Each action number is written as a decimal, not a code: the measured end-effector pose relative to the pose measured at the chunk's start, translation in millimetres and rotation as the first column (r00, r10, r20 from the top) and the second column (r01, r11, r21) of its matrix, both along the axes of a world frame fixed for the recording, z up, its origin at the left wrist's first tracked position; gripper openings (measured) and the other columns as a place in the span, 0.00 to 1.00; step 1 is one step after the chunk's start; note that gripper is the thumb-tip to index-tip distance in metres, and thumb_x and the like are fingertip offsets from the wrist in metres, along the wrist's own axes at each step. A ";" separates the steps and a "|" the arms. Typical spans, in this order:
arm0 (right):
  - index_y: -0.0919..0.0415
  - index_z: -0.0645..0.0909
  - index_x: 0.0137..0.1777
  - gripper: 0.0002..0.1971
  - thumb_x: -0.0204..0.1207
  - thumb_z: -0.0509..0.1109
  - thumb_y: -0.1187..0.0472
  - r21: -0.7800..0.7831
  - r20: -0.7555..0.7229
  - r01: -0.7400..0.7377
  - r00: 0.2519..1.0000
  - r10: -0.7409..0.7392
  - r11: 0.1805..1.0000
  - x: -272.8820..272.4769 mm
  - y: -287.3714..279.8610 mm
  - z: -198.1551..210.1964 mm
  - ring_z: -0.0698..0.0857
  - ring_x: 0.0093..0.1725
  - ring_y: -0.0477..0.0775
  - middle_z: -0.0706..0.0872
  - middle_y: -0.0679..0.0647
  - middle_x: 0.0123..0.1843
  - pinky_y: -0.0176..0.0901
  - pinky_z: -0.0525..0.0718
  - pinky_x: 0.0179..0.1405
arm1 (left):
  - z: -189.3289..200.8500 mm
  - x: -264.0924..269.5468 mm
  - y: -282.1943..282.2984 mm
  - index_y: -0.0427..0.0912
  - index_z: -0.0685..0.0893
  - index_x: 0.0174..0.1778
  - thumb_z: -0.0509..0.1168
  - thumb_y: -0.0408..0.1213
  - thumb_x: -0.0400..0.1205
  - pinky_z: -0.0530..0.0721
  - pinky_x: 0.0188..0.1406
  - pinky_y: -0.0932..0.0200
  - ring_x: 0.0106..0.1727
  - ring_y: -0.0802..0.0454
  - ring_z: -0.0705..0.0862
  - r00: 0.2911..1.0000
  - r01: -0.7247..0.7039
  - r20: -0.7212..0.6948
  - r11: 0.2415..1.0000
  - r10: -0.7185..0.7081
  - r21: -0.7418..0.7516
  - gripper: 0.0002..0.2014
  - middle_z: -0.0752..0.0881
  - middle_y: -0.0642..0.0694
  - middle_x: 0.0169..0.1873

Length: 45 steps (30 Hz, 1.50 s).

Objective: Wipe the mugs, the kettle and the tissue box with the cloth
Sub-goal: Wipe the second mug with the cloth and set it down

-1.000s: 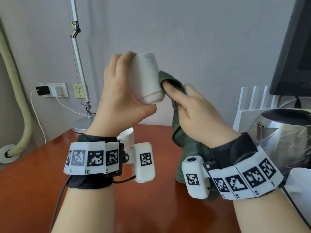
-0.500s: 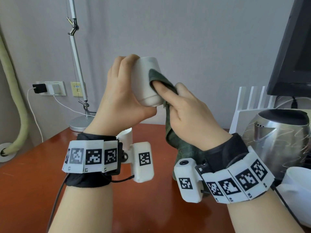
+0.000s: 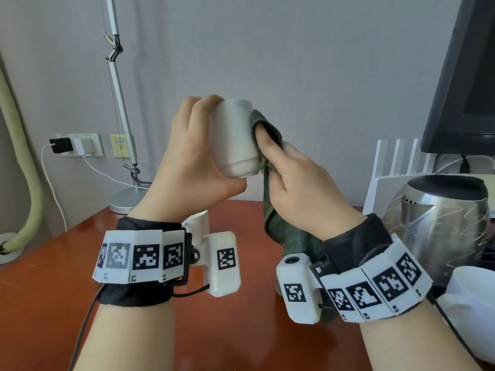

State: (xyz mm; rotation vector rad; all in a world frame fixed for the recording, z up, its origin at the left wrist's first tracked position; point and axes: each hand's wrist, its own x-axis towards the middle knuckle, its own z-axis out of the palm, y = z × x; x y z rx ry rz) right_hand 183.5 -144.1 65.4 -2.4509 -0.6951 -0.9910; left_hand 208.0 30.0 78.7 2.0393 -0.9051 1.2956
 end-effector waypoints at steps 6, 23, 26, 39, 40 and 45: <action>0.46 0.68 0.80 0.33 0.72 0.53 0.64 -0.021 0.095 -0.047 0.994 0.049 0.999 -1.3 2.3 -2.8 0.71 0.36 0.55 0.78 0.55 0.46 0.42 0.67 0.28 | 0.1 0.8 -0.1 0.28 0.70 0.70 0.73 0.37 0.60 0.71 0.54 0.56 0.58 0.42 0.73 0.999 -0.045 0.007 0.999 0.045 0.006 0.40 0.68 0.46 0.56; 0.50 0.49 0.85 0.34 0.80 0.54 0.63 -0.020 -0.029 0.132 0.991 -0.133 0.991 -7.6 -8.6 9.8 0.70 0.39 0.56 0.71 0.50 0.45 0.46 0.65 0.36 | 2.6 -8.0 -12.4 0.28 0.69 0.70 0.69 0.45 0.63 0.70 0.56 0.68 0.58 0.48 0.70 0.999 0.026 0.021 0.998 -0.027 0.065 0.40 0.67 0.44 0.56; 0.54 0.60 0.83 0.34 0.74 0.52 0.61 0.005 0.076 0.083 0.994 -0.083 0.997 -8.6 -6.5 8.9 0.69 0.34 0.55 0.72 0.49 0.40 0.42 0.61 0.25 | 3.0 -7.6 -9.6 0.28 0.69 0.69 0.68 0.48 0.63 0.69 0.56 0.71 0.58 0.48 0.70 0.999 0.029 0.013 0.999 -0.030 0.021 0.41 0.67 0.44 0.56; 0.45 0.54 0.84 0.35 0.75 0.49 0.59 -0.014 0.079 0.182 0.980 -0.180 0.983 -16.3 -1.3 12.4 0.68 0.39 0.53 0.74 0.51 0.46 0.45 0.64 0.35 | -2.6 -0.8 -18.2 0.25 0.70 0.69 0.77 0.34 0.59 0.72 0.59 0.56 0.58 0.42 0.73 0.999 0.005 0.035 0.990 -0.010 0.144 0.42 0.68 0.42 0.57; 0.46 0.53 0.85 0.35 0.74 0.48 0.58 -0.004 0.066 0.178 0.982 -0.178 0.984 -15.4 -2.0 12.3 0.68 0.39 0.53 0.73 0.50 0.45 0.45 0.64 0.35 | -2.9 -1.2 -18.3 0.25 0.70 0.69 0.77 0.34 0.59 0.72 0.58 0.56 0.58 0.41 0.73 0.999 0.011 0.031 0.990 -0.016 0.143 0.42 0.68 0.42 0.57; 0.48 0.53 0.85 0.33 0.78 0.51 0.60 0.072 0.005 0.105 0.994 -0.106 0.992 -13.5 -6.8 12.7 0.72 0.41 0.55 0.74 0.50 0.46 0.45 0.67 0.37 | -2.2 -1.0 -17.2 0.26 0.70 0.69 0.76 0.35 0.61 0.70 0.56 0.70 0.56 0.49 0.71 0.998 0.068 0.003 0.994 -0.068 0.086 0.40 0.68 0.43 0.56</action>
